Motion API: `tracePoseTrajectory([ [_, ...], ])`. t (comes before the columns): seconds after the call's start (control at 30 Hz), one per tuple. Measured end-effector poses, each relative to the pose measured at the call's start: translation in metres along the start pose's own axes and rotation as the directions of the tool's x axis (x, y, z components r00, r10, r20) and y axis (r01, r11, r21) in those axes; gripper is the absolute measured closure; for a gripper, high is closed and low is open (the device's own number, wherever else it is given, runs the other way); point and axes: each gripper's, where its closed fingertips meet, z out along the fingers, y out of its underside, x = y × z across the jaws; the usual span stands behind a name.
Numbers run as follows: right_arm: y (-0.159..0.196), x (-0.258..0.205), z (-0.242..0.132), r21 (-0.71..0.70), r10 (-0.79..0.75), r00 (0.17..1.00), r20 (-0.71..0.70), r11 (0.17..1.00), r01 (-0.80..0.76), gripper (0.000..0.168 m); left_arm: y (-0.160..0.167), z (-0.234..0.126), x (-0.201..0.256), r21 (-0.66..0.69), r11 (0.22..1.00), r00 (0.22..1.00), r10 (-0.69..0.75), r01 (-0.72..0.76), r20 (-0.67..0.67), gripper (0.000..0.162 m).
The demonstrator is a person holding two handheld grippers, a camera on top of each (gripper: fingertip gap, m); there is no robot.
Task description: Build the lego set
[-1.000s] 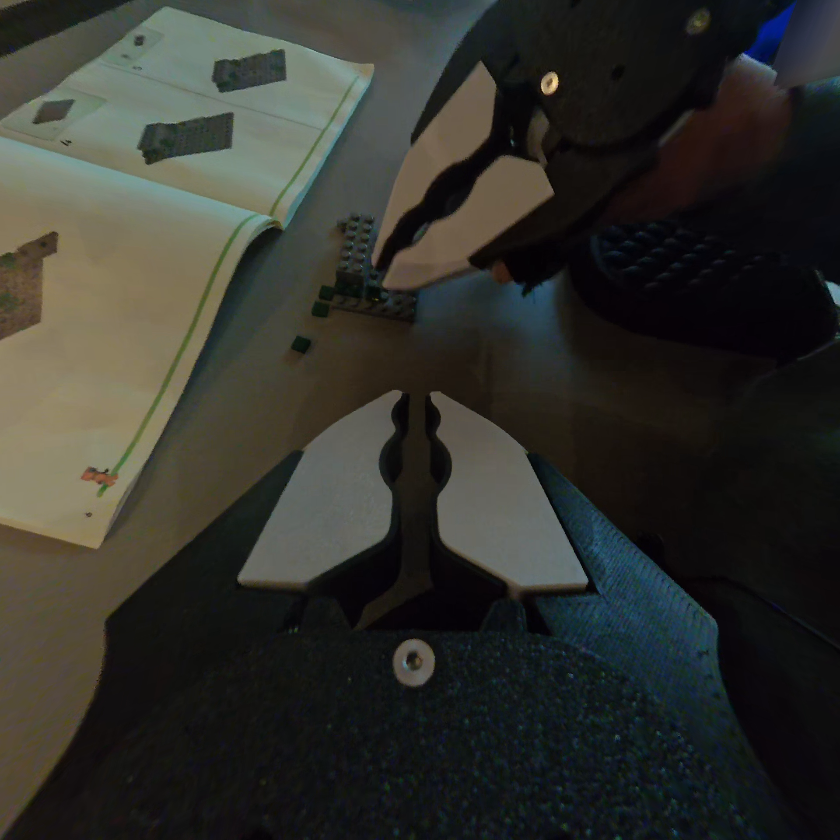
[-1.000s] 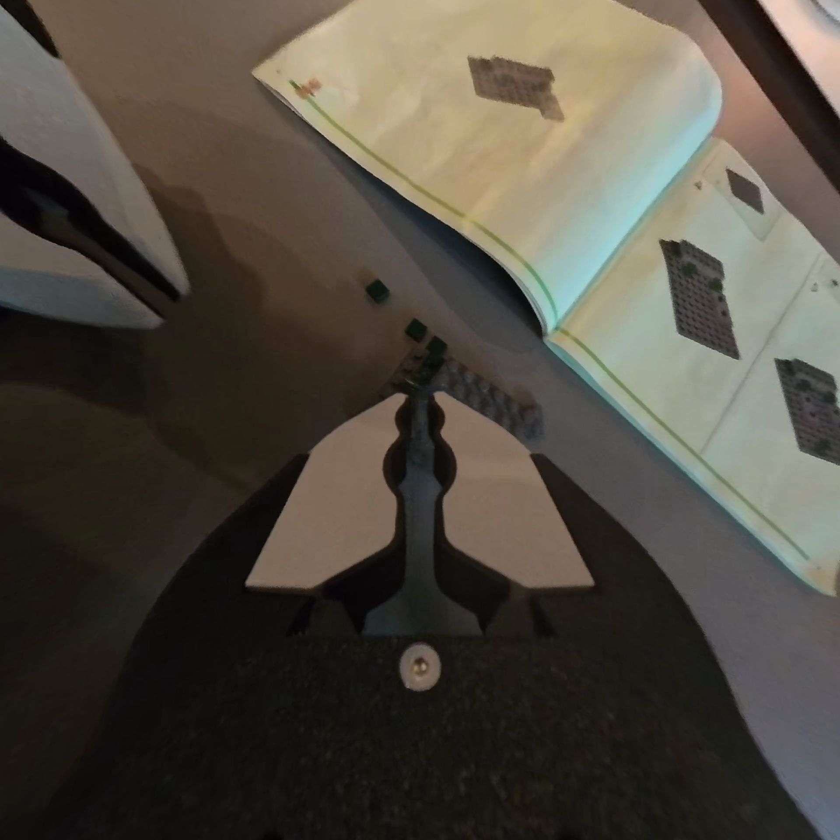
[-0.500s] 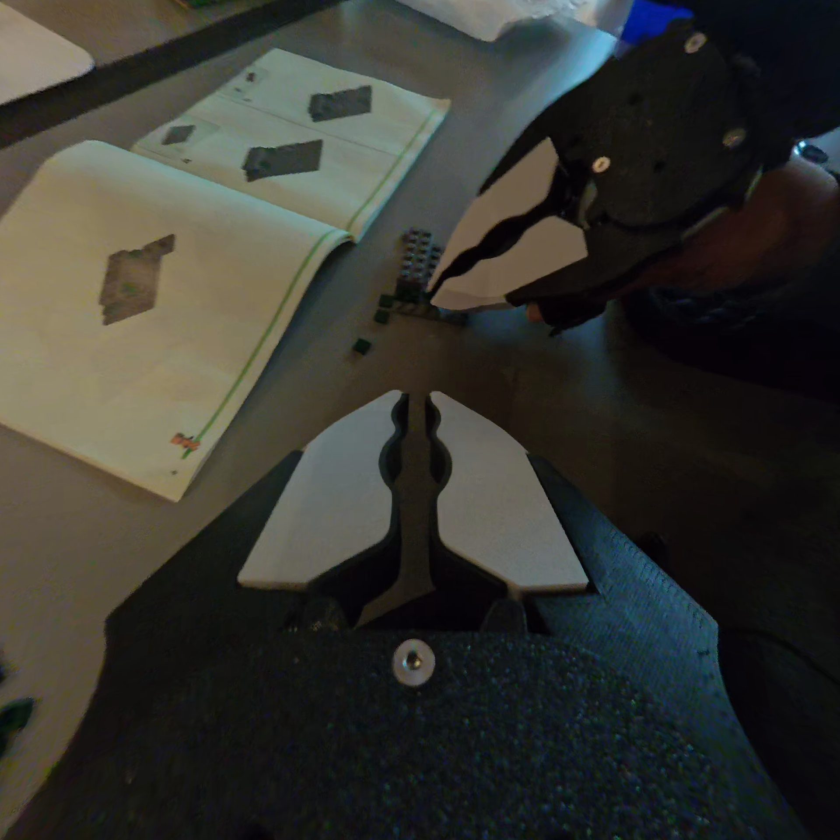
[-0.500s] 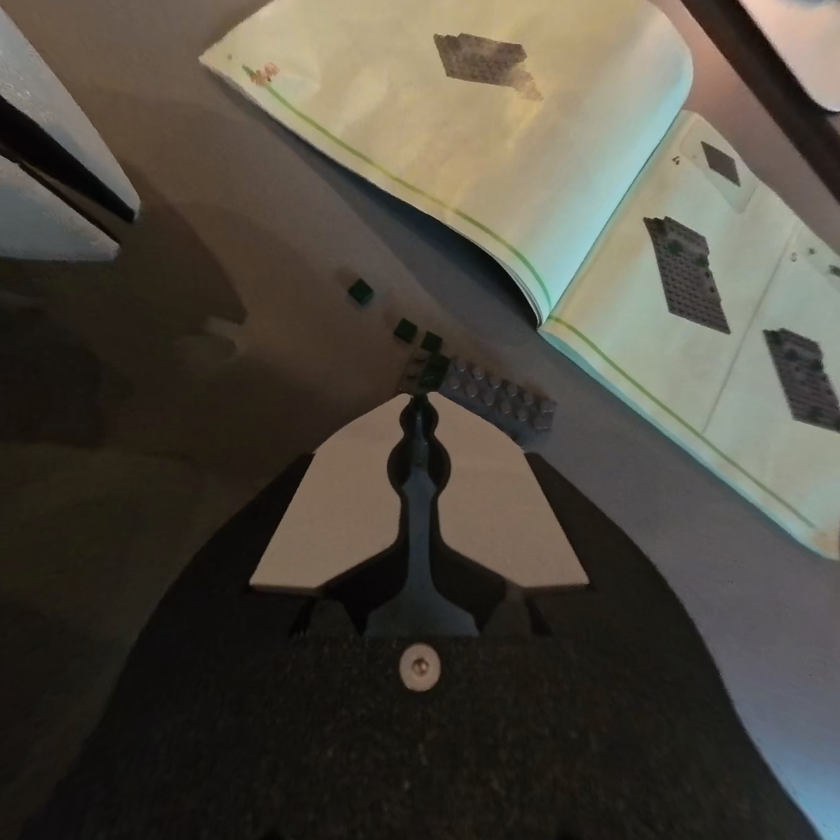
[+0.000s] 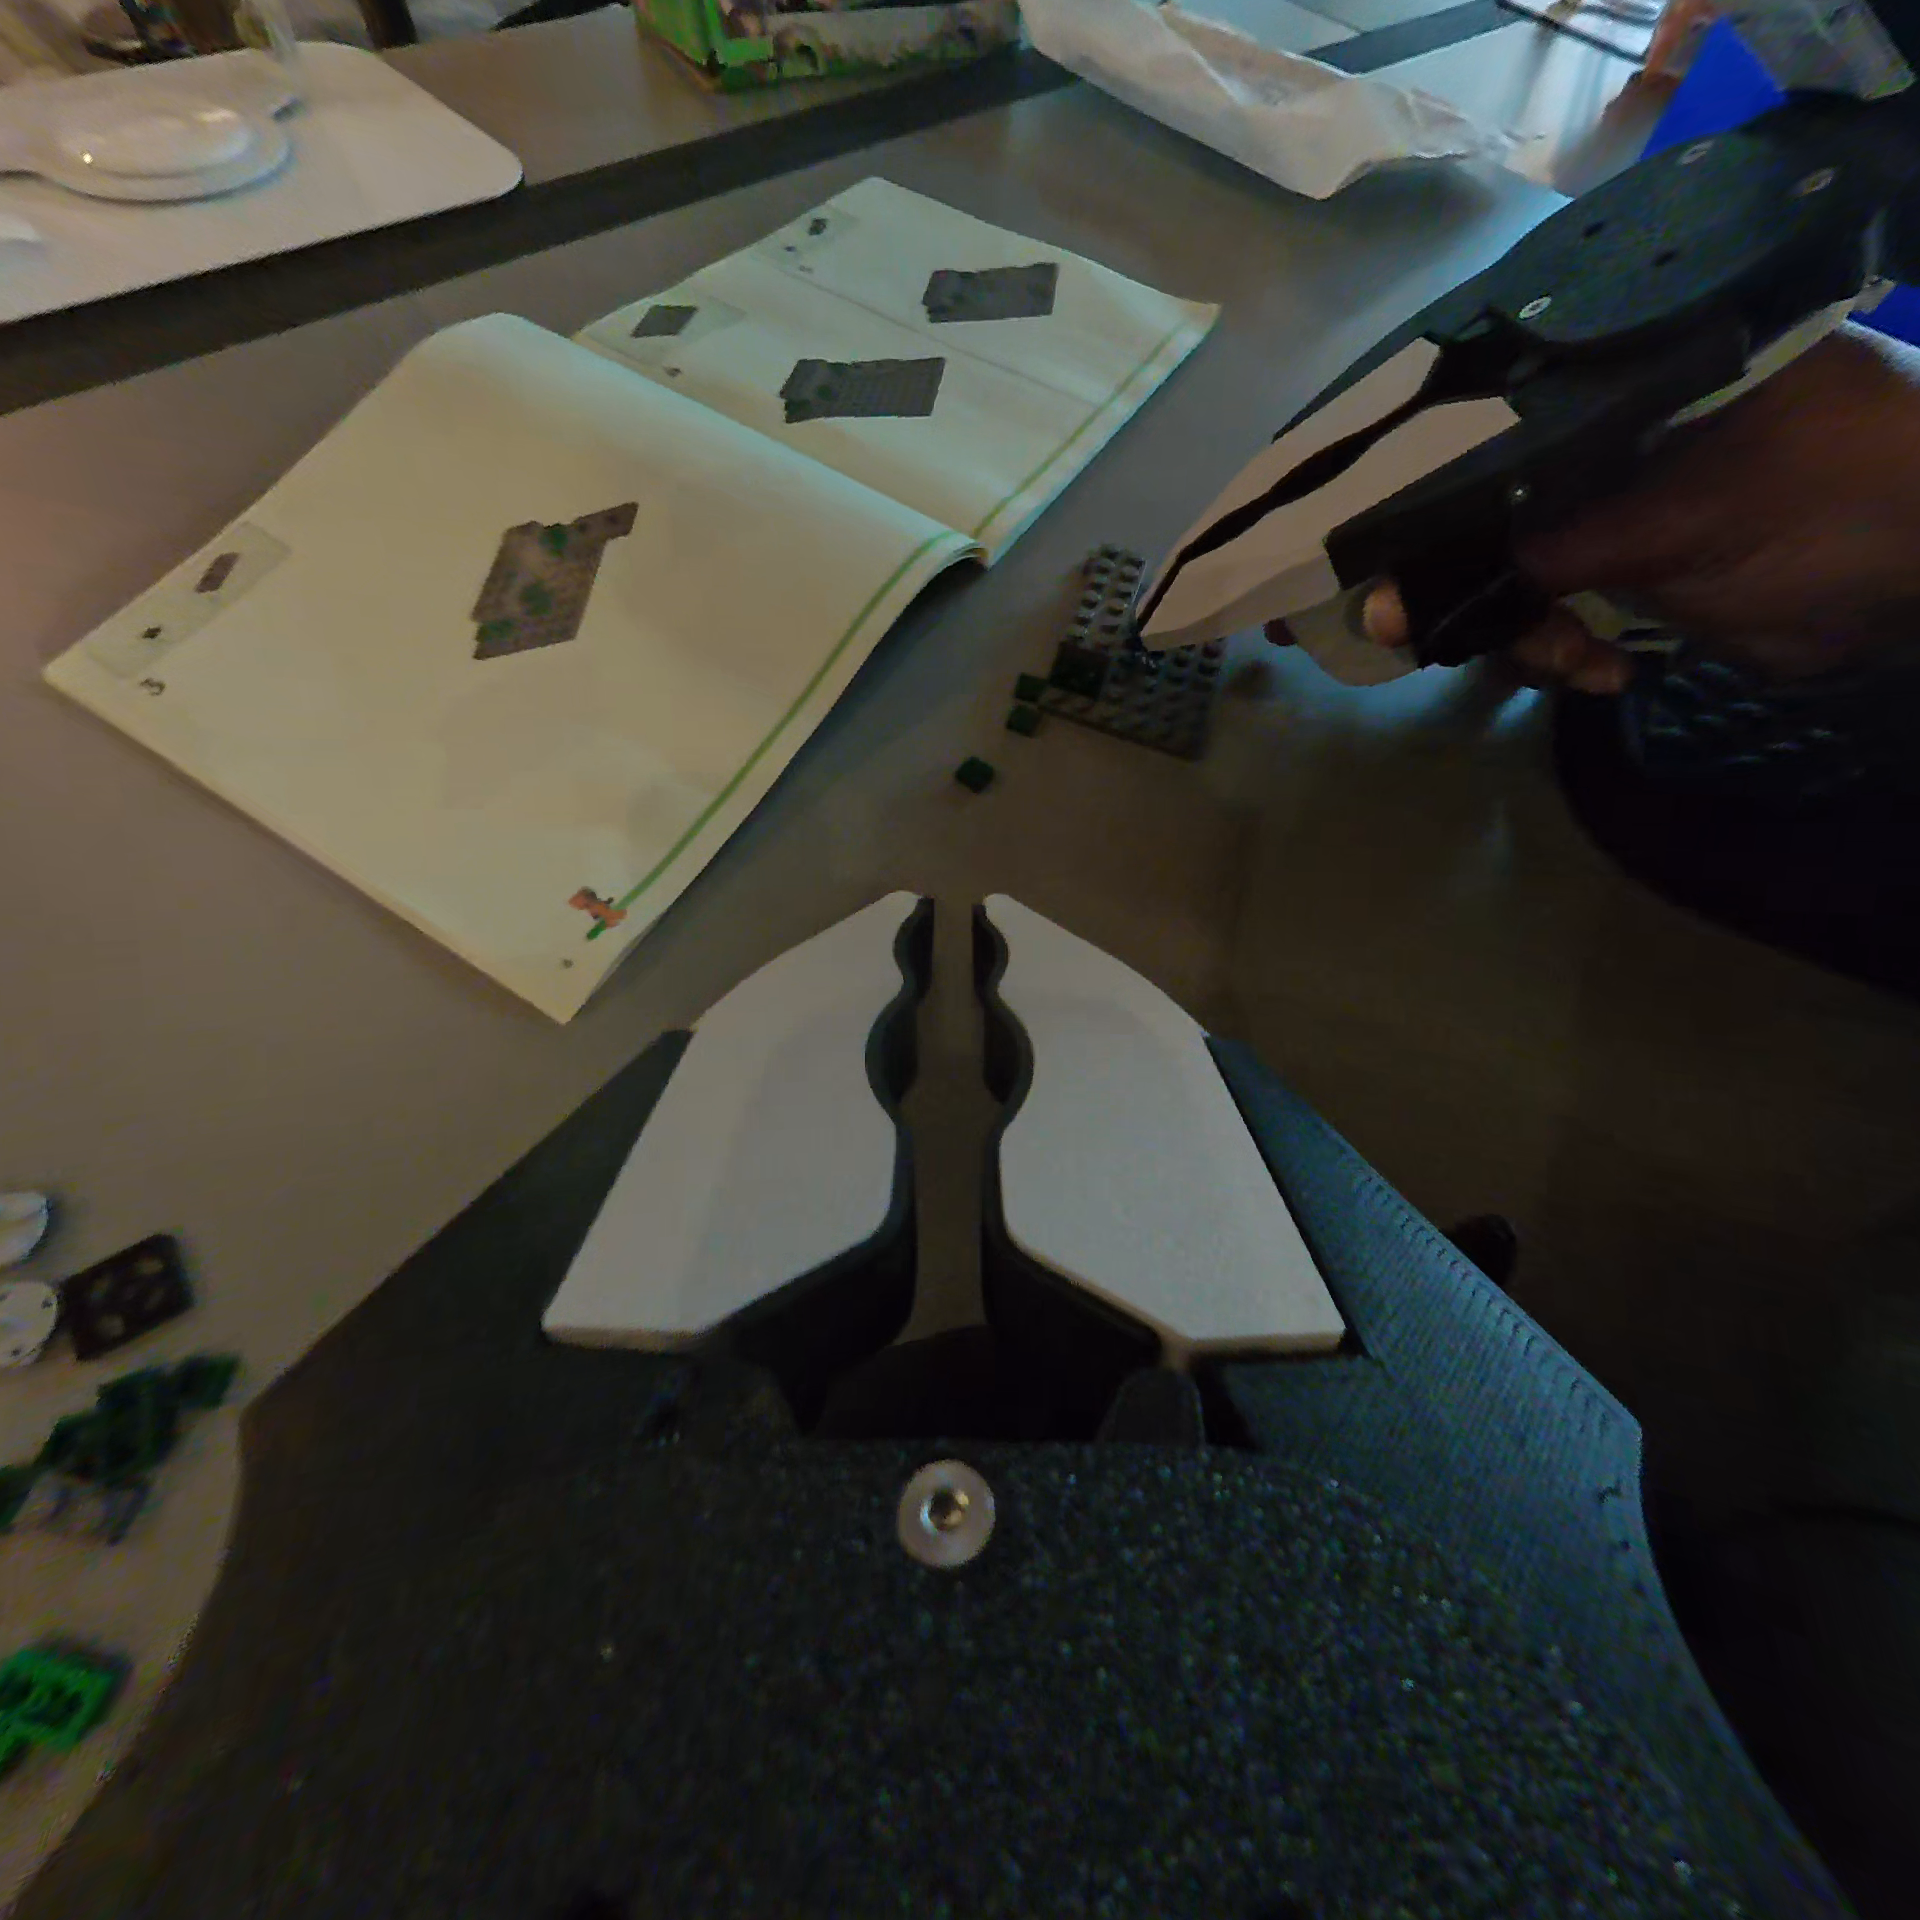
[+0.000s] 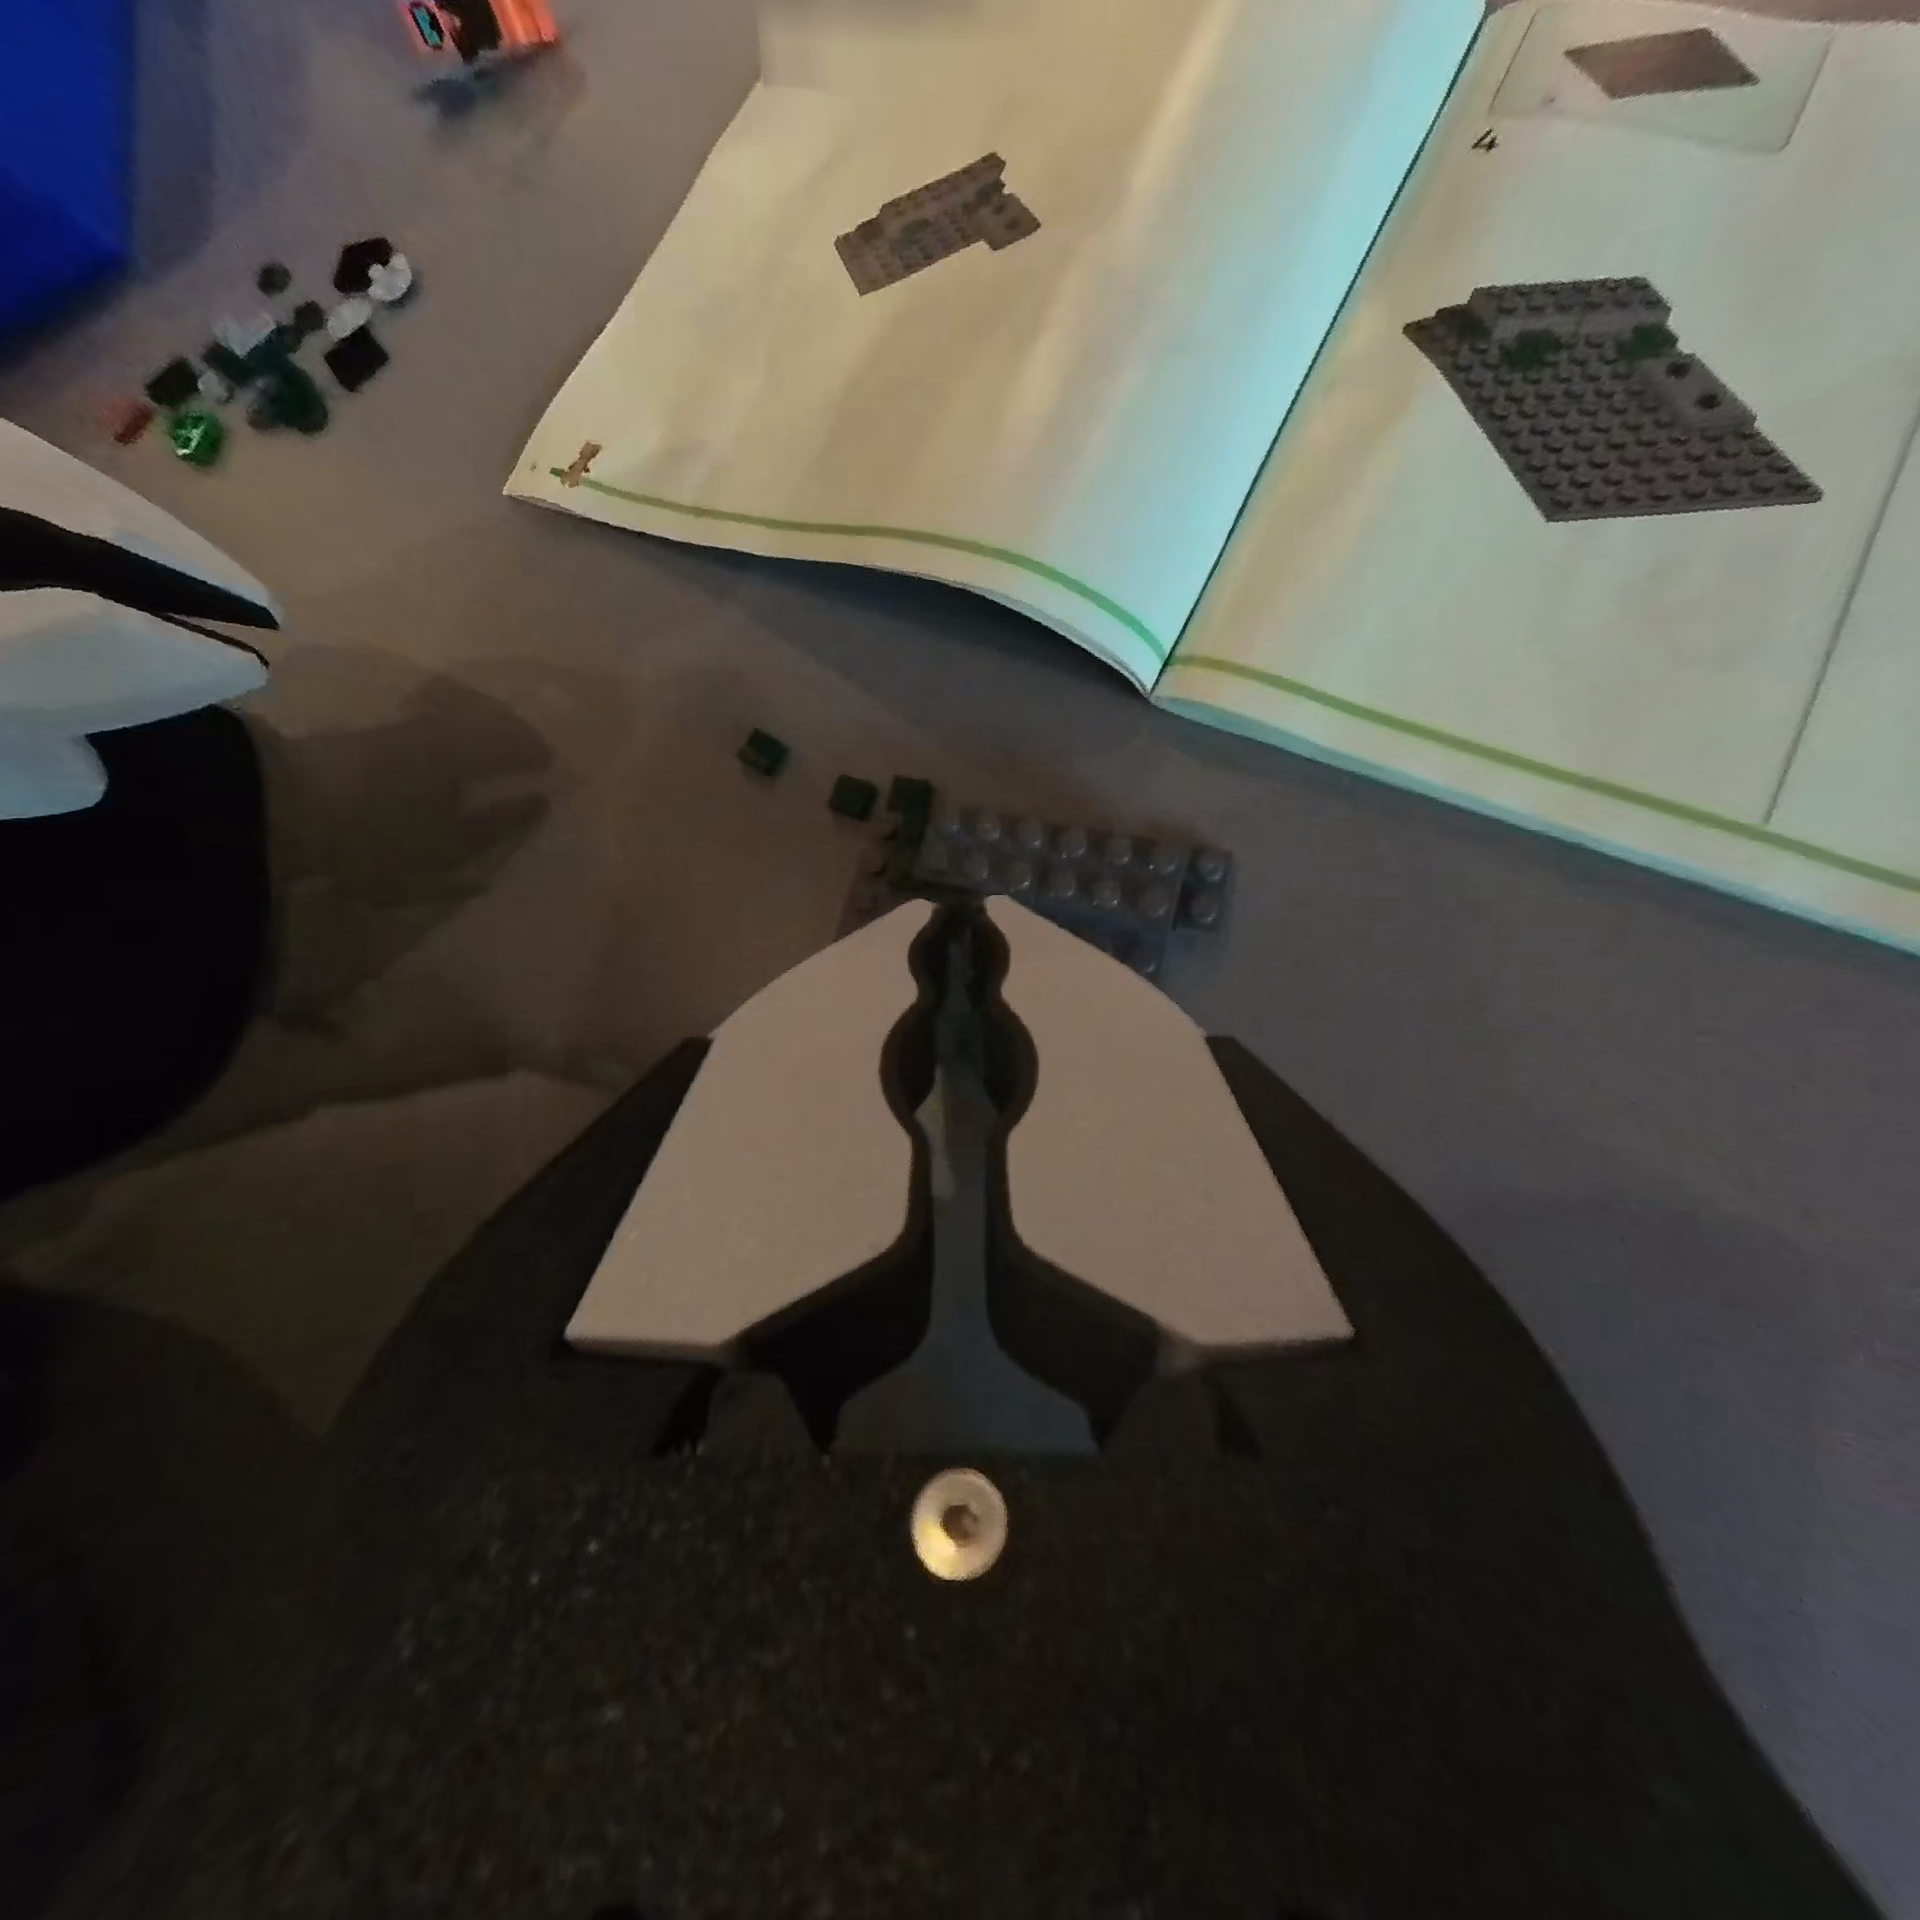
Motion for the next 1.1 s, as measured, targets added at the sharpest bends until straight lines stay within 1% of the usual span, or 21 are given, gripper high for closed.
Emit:
tracePoseTrajectory([
  [0.03, 0.001, 0.000, 0.001, -0.007, 0.000, 1.000, 0.002, 1.000, 0.000, 0.163, 0.001, 0.000, 0.000, -0.002, 1.000, 1.000, -0.001, 0.001, 0.002, 0.155],
  [0.17, 0.000, 0.001, 0.000, -0.009, -0.011, 1.000, -0.007, 1.000, 0.010, 0.161, 0.002, 0.001, 0.001, -0.005, 1.000, 1.000, 0.004, -0.004, -0.002, 0.155],
  [0.27, -0.001, 0.005, -0.006, -0.010, -0.045, 0.998, -0.042, 0.999, 0.045, 0.162, 0.002, 0.001, 0.001, -0.006, 1.000, 1.000, 0.002, -0.002, -0.007, 0.155],
  [0.4, -0.001, 0.002, -0.013, -0.020, -0.197, 0.978, -0.073, 0.980, 0.196, 0.164, 0.002, 0.001, 0.001, -0.003, 1.000, 1.000, -0.001, 0.001, -0.009, 0.155],
  [0.5, 0.002, 0.000, -0.009, -0.036, -0.247, 0.963, -0.102, 0.969, 0.245, 0.162, 0.000, 0.001, -0.001, 0.008, 1.000, 1.000, -0.011, 0.011, -0.001, 0.155],
  [0.63, 0.003, -0.001, -0.003, -0.052, -0.249, 0.962, -0.113, 0.968, 0.245, 0.162, -0.006, -0.003, -0.008, 0.054, 0.998, 0.999, -0.023, 0.021, 0.037, 0.155],
  [0.77, 0.006, 0.003, 0.002, -0.085, -0.279, 0.947, -0.162, 0.960, 0.268, 0.162, -0.014, -0.010, -0.018, 0.114, 0.993, 0.995, -0.048, 0.039, 0.082, 0.155],
  [0.97, 0.004, 0.007, 0.003, -0.102, -0.296, 0.933, -0.203, 0.954, 0.280, 0.165, -0.017, -0.014, -0.023, 0.149, 0.988, 0.992, -0.050, 0.033, 0.113, 0.156],
  [1.0, 0.004, 0.007, 0.003, -0.100, -0.290, 0.935, -0.204, 0.956, 0.274, 0.168, -0.017, -0.014, -0.023, 0.150, 0.988, 0.993, -0.050, 0.033, 0.111, 0.156],
  [1.1, 0.002, 0.003, 0.003, -0.066, -0.217, 0.964, -0.156, 0.976, 0.209, 0.168, -0.017, -0.014, -0.022, 0.150, 0.988, 0.993, -0.048, 0.032, 0.107, 0.156],
])
